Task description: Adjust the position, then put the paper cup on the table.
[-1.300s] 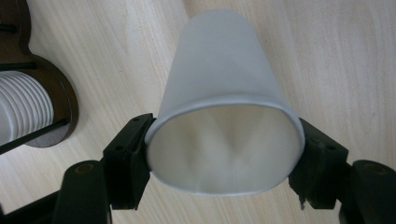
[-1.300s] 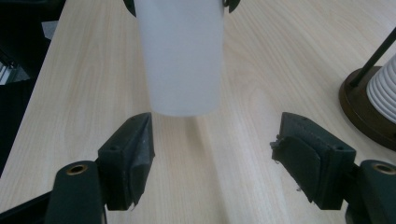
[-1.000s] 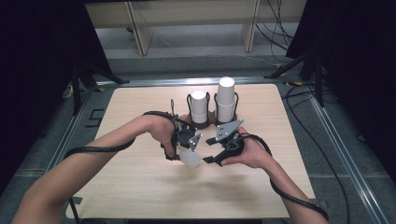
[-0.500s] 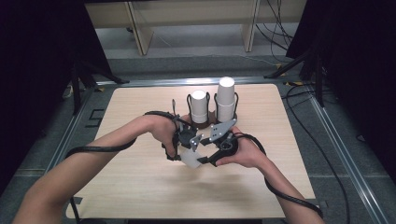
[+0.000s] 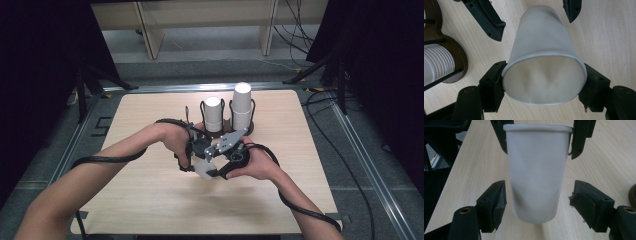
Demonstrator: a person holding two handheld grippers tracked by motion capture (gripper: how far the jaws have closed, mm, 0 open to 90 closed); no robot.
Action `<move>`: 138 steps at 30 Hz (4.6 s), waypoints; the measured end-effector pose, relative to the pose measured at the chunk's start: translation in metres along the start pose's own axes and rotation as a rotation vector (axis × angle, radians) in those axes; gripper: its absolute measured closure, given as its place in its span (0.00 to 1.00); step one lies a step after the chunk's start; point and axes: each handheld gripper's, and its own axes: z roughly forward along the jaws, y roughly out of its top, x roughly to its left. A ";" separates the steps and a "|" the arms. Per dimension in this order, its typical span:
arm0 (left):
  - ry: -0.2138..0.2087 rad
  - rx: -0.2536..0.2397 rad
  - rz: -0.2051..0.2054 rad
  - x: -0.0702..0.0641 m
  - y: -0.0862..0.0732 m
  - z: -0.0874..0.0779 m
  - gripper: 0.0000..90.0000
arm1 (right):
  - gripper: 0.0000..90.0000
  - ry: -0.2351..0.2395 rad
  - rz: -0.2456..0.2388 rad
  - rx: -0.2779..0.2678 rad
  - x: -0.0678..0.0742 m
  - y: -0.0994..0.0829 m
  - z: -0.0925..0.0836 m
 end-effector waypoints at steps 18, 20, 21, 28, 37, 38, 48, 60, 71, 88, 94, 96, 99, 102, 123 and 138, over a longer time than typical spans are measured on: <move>0.010 0.010 0.006 0.002 -0.003 -0.002 0.34 | 0.32 0.017 0.021 -0.018 0.001 -0.001 0.004; 0.009 -0.003 0.021 0.003 -0.002 -0.002 0.34 | 0.32 0.010 0.011 -0.022 0.000 -0.002 0.005; 0.009 -0.003 0.024 0.003 -0.002 -0.002 0.34 | 0.32 0.008 0.061 -0.008 0.003 -0.002 0.004; -0.004 -0.008 0.054 0.006 -0.001 -0.004 0.34 | 0.32 0.024 0.022 -0.028 0.001 -0.002 0.008; 0.009 -0.007 0.026 0.003 -0.002 -0.005 0.34 | 0.33 0.017 0.024 -0.031 0.000 -0.003 0.009; 0.008 -0.005 0.027 0.003 -0.002 -0.004 0.34 | 0.33 0.017 0.024 -0.034 0.000 -0.004 0.010; 0.011 -0.010 0.024 0.003 -0.001 -0.005 0.34 | 0.34 0.021 0.031 -0.033 -0.001 -0.005 0.012; 0.002 -0.027 -0.001 0.002 0.000 -0.007 0.34 | 0.35 0.016 0.083 -0.021 0.003 -0.007 0.016; -0.004 -0.050 -0.013 0.002 0.002 -0.007 0.34 | 0.39 0.006 0.014 -0.047 0.000 -0.009 0.017; 0.125 -0.291 -0.134 -0.005 -0.016 -0.003 0.03 | 0.40 -0.096 0.000 -0.126 0.006 -0.028 0.008; 0.183 -0.351 -0.177 -0.010 -0.026 -0.002 0.00 | 0.40 -0.126 0.020 -0.150 0.009 -0.037 0.002; 0.235 -0.399 -0.203 -0.012 -0.034 -0.003 0.00 | 0.40 -0.151 0.033 -0.175 0.010 -0.044 -0.003; 0.275 -0.469 -0.269 -0.016 -0.042 -0.002 0.00 | 0.40 -0.176 0.038 -0.202 0.010 -0.049 -0.008; 0.321 -0.558 -0.340 -0.022 -0.050 0.002 0.00 | 0.40 -0.202 0.065 -0.242 0.011 -0.055 -0.014; 0.557 -0.922 -0.963 -0.095 -0.106 0.085 0.02 | 0.40 -0.418 0.257 -0.452 0.025 -0.108 -0.063; 0.699 -0.923 -1.073 -0.121 -0.122 0.113 0.01 | 0.39 -0.489 0.352 -0.486 0.033 -0.129 -0.086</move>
